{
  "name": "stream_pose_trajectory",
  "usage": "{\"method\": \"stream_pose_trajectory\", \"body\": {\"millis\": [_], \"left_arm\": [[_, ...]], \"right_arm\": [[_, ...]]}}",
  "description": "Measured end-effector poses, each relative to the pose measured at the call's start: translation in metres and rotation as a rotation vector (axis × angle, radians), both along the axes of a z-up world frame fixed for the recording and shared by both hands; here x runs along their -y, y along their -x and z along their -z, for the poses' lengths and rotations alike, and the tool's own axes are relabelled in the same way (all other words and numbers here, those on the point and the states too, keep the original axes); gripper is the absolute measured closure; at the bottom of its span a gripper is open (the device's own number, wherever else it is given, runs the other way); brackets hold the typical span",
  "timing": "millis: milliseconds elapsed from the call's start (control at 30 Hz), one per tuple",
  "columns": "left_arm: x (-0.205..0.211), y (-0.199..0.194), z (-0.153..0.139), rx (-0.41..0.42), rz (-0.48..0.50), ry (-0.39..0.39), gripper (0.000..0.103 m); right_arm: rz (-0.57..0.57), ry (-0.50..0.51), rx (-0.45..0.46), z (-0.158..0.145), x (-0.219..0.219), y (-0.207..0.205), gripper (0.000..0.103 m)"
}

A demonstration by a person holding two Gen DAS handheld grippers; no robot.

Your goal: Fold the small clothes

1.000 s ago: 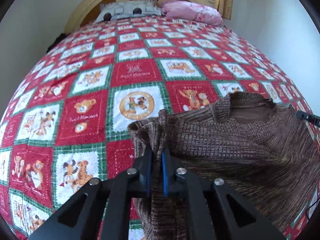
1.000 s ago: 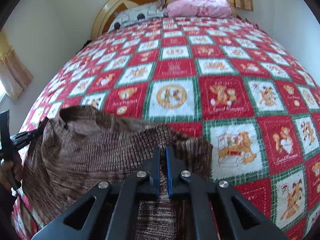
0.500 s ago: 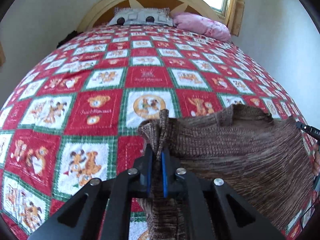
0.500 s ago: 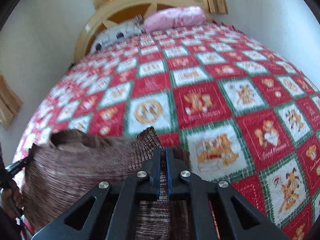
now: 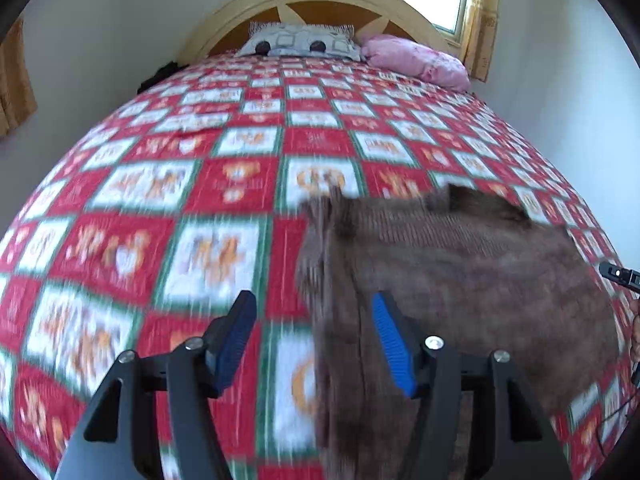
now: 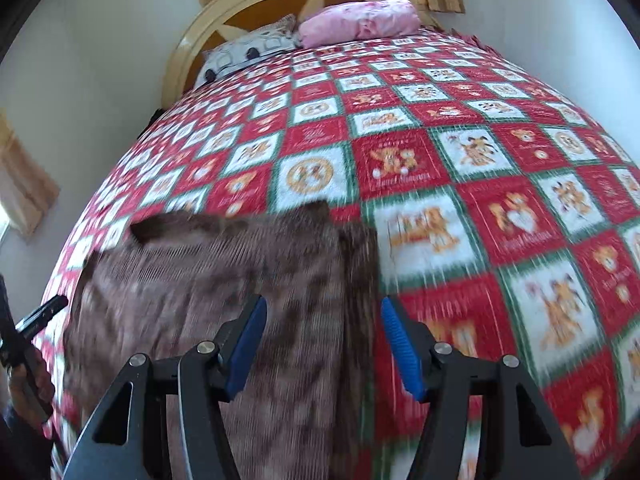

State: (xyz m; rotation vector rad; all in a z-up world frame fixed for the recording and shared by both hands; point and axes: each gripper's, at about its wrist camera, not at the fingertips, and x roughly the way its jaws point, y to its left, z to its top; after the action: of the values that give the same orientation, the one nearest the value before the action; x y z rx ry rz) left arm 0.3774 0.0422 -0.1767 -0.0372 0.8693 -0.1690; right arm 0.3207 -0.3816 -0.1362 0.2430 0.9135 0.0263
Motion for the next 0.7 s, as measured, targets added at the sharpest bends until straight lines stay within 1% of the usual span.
{"method": "stream_pose_trajectory", "body": {"millis": [67,133,200,233,267,300,333,367,400,433,467,500,567,633,700], "left_arm": [[0.000,0.014,0.008,-0.022,0.003,-0.016,0.040],[0.000,0.029,0.019,-0.050,0.012,-0.016,0.041],[-0.001,0.035,0.025,-0.064,0.012,-0.012,0.041],[-0.001,0.038,0.029,-0.074,0.006,-0.019,0.042],[-0.001,0.039,0.030,-0.076,0.001,-0.021,0.042],[-0.001,0.041,0.029,-0.070,-0.002,-0.023,0.042],[0.001,0.041,0.030,-0.078,-0.002,-0.030,0.043],[0.002,0.041,0.030,-0.083,0.001,-0.032,0.049],[0.003,0.043,0.029,-0.082,0.008,-0.027,0.061],[0.005,0.045,0.029,-0.087,0.026,-0.015,0.070],[0.006,0.048,0.029,-0.091,0.043,-0.003,0.084],[0.008,0.051,0.028,-0.091,0.052,-0.001,0.085],[0.008,0.056,0.030,-0.078,0.051,-0.013,0.085],[0.005,0.058,0.032,-0.065,0.049,0.003,0.085],[0.002,0.060,0.032,-0.073,0.041,0.017,0.085]], "right_arm": [[-0.014,0.013,-0.011,0.001,-0.005,0.020,0.042],[-0.026,0.012,-0.031,0.004,-0.011,0.041,0.042],[-0.042,0.007,-0.053,0.010,-0.017,0.056,0.043],[-0.042,0.032,-0.070,0.014,-0.021,0.062,0.046],[-0.043,0.045,-0.076,0.016,-0.023,0.066,0.053],[-0.052,0.051,-0.091,0.022,-0.026,0.069,0.074],[-0.053,0.063,-0.094,0.026,-0.028,0.073,0.080],[-0.053,0.068,-0.088,0.026,-0.029,0.077,0.083],[-0.057,0.062,-0.087,0.025,-0.031,0.080,0.090],[-0.058,0.057,-0.089,0.024,-0.031,0.082,0.092],[-0.058,0.064,-0.090,0.022,-0.032,0.083,0.092],[-0.063,0.082,-0.091,0.020,-0.034,0.086,0.092],[-0.071,0.117,-0.098,0.024,-0.036,0.086,0.092],[-0.063,0.109,-0.105,0.028,-0.034,0.085,0.092],[-0.042,0.109,-0.097,0.022,-0.033,0.087,0.092]]}}
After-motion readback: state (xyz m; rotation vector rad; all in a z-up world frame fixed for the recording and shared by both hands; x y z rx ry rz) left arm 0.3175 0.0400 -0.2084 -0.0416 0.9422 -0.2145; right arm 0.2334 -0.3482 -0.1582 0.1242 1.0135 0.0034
